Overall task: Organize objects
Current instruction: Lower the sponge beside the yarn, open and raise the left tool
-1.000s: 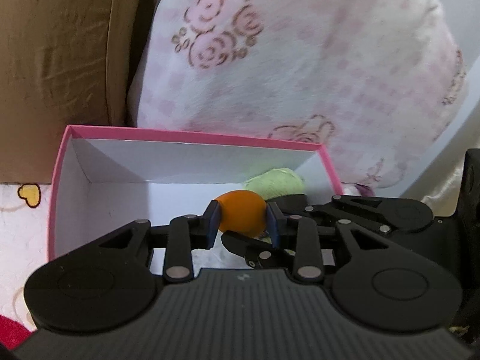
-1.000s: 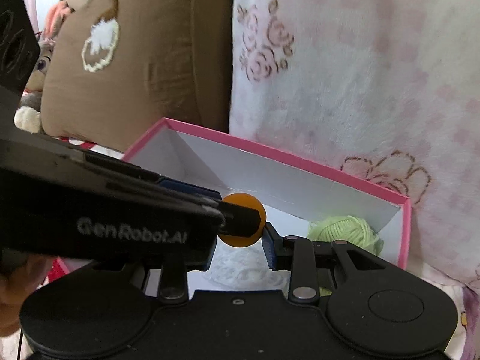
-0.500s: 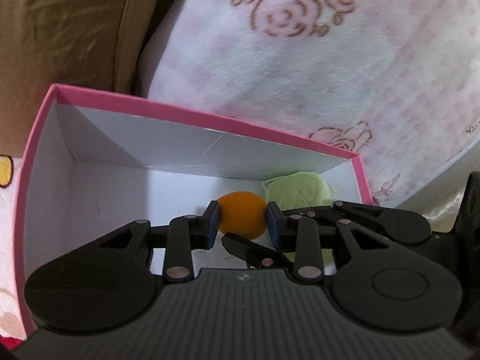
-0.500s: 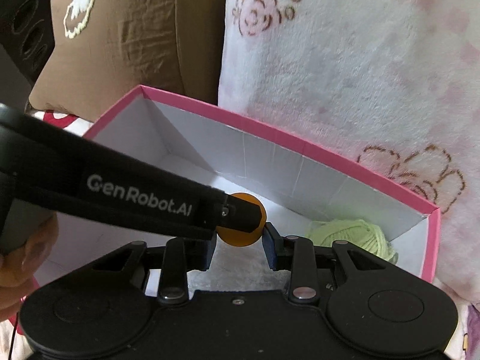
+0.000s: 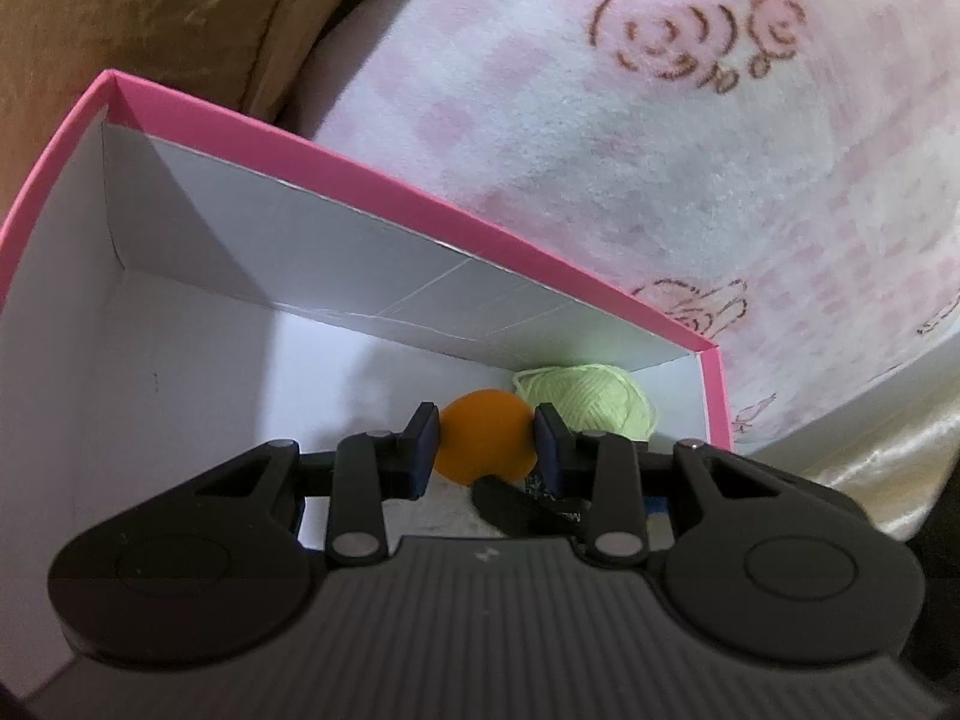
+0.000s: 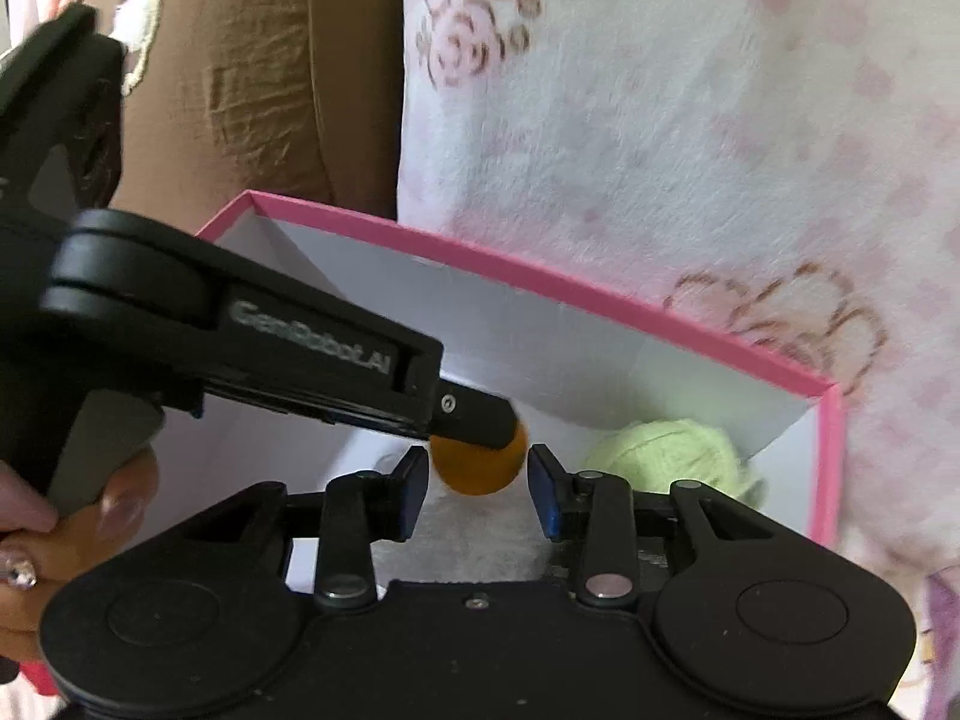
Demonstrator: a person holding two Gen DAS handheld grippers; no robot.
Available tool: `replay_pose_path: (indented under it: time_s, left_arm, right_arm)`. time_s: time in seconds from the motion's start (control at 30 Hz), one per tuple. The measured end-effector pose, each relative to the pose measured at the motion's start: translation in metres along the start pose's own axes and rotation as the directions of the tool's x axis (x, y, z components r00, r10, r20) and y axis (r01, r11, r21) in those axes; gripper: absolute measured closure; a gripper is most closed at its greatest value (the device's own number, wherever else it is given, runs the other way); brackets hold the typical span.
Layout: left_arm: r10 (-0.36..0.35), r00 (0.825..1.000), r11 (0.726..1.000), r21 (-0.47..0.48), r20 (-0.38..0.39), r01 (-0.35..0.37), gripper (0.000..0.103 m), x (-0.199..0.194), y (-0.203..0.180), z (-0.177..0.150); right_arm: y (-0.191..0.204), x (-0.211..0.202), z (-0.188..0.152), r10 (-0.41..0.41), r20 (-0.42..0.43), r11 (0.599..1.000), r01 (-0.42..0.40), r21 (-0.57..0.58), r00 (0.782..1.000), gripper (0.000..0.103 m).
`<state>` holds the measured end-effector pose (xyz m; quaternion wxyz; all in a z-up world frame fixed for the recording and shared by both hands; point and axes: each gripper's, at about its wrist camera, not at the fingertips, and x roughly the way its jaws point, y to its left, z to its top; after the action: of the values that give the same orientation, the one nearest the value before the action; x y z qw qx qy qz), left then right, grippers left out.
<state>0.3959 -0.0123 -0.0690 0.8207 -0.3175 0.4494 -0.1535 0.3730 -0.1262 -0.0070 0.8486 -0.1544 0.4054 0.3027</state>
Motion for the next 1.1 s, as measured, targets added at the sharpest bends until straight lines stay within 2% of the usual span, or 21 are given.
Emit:
replay_pose_path:
  time_s: [0.13,0.37,0.5,0.63,0.83,0.93,1.1]
  left_arm:
    - [0.016,1.0,1.0,-0.014,0.013,-0.016,0.071,0.005,-0.004,-0.001]
    - [0.038,0.999,0.999,-0.025,0.003,-0.038,0.071,0.015,-0.018,-0.005]
    - [0.062,0.998,0.997,0.033,0.022,-0.063,0.071,0.012,-0.029,-0.007]
    - [0.103,0.994,0.986,0.126,0.04,-0.107,0.071,-0.005,-0.041,-0.01]
    - [0.193,0.979,0.939,0.277,0.061,-0.202,0.062,-0.042,-0.065,-0.024]
    - [0.199,0.978,0.931,0.301,0.055,-0.206,0.061,-0.066,-0.072,-0.031]
    - [0.225,0.973,0.915,0.332,0.045,-0.228,0.06,-0.112,-0.086,-0.043]
  right_arm:
    - [0.0,-0.015,-0.007,0.003,0.044,1.0,-0.003,0.0,0.999,0.062]
    - [-0.008,-0.03,-0.022,0.007,0.073,1.0,-0.008,0.013,0.997,0.062]
    - [-0.015,-0.038,-0.028,0.011,0.083,1.0,-0.012,0.019,0.997,0.062]
    - [-0.018,-0.047,-0.035,0.023,0.098,0.999,-0.027,0.033,0.995,0.062]
    - [-0.013,-0.073,-0.045,0.018,0.135,1.0,-0.02,0.018,0.991,0.055]
    - [0.002,-0.087,-0.044,0.016,0.16,1.0,-0.017,0.004,0.987,0.051]
    - [0.015,-0.133,-0.046,0.018,0.19,1.0,-0.014,-0.024,0.982,0.048]
